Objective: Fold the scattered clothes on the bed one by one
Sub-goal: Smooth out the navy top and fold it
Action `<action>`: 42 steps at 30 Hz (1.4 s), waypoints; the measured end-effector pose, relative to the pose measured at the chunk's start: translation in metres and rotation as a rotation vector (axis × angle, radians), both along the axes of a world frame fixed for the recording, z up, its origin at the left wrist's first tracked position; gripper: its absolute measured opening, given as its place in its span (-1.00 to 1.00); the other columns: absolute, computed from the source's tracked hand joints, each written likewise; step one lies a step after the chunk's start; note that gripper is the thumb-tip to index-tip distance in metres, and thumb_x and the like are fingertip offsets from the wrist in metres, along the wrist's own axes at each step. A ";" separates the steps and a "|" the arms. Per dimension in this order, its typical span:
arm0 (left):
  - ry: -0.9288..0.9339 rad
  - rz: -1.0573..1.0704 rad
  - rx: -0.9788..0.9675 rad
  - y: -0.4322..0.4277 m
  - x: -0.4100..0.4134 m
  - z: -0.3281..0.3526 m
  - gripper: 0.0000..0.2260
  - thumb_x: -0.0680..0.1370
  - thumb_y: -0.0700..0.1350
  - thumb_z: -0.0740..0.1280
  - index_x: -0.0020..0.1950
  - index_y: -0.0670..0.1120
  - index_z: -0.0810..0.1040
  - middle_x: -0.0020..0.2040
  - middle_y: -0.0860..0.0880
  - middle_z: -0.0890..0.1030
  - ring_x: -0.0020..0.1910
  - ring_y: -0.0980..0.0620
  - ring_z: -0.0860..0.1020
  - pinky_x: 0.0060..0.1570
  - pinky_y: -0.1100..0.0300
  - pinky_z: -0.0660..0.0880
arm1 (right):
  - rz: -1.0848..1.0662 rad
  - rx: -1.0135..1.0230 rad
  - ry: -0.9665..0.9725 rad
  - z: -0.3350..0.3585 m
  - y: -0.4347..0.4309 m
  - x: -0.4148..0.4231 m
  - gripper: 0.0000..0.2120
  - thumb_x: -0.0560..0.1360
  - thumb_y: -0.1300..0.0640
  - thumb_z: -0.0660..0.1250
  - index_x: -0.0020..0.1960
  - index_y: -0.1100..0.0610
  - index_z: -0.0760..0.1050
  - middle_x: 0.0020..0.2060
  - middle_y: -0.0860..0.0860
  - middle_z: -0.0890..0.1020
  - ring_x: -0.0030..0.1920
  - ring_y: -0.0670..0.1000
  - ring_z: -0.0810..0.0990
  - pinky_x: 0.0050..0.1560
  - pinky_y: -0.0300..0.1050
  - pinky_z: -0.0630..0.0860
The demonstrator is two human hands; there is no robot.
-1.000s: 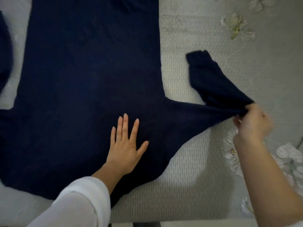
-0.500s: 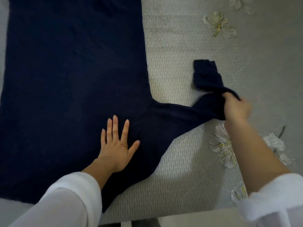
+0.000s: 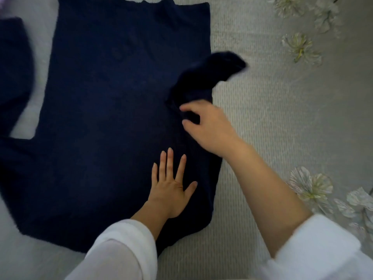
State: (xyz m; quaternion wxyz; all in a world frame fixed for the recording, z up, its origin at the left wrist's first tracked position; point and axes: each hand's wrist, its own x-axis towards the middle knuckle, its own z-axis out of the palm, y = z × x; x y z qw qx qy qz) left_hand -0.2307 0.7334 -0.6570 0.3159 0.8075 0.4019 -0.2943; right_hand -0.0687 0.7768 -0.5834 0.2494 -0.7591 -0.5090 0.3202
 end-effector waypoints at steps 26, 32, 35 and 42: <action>-0.738 1.449 -0.658 0.210 0.026 0.021 -0.53 0.53 0.18 0.25 0.30 -0.11 0.43 0.13 -0.11 0.58 0.08 -0.04 0.59 0.03 0.13 0.53 | -0.273 -0.190 0.344 -0.059 -0.038 -0.026 -0.80 0.56 0.17 0.23 0.13 -0.06 0.46 -0.26 -0.05 0.65 -0.24 -0.10 0.61 -0.13 -0.10 0.55; -0.707 1.503 -0.584 0.243 0.055 0.021 -0.68 0.52 -0.11 0.35 0.27 -0.03 0.47 0.20 -0.08 0.57 0.11 -0.08 0.57 -0.09 0.07 0.58 | 0.219 -0.315 -0.100 -0.057 -0.020 -0.029 -0.23 0.48 -0.21 0.30 0.48 -0.36 -0.14 -0.30 -0.15 0.44 -0.32 -0.15 0.45 -0.30 -0.28 0.36; -0.864 1.553 -0.643 0.265 0.057 0.032 -0.71 0.51 -0.27 0.21 0.21 -0.13 0.50 0.15 -0.16 0.60 0.09 -0.15 0.60 0.04 -0.05 0.59 | 0.282 -0.326 -0.232 -0.057 -0.015 -0.034 -0.19 0.47 -0.30 0.25 0.45 -0.39 -0.28 -0.20 -0.09 0.45 -0.25 -0.06 0.50 -0.14 -0.14 0.51; -0.679 1.552 0.007 0.294 0.022 0.025 -0.86 0.57 -0.08 0.20 -0.16 -0.04 0.46 -0.17 0.02 0.54 -0.08 0.04 0.53 -0.15 0.19 0.51 | 0.428 -0.488 -0.267 -0.054 0.007 -0.035 -0.23 0.52 -0.26 0.20 0.45 -0.37 -0.32 -0.18 -0.03 0.47 -0.21 -0.01 0.53 -0.10 -0.06 0.56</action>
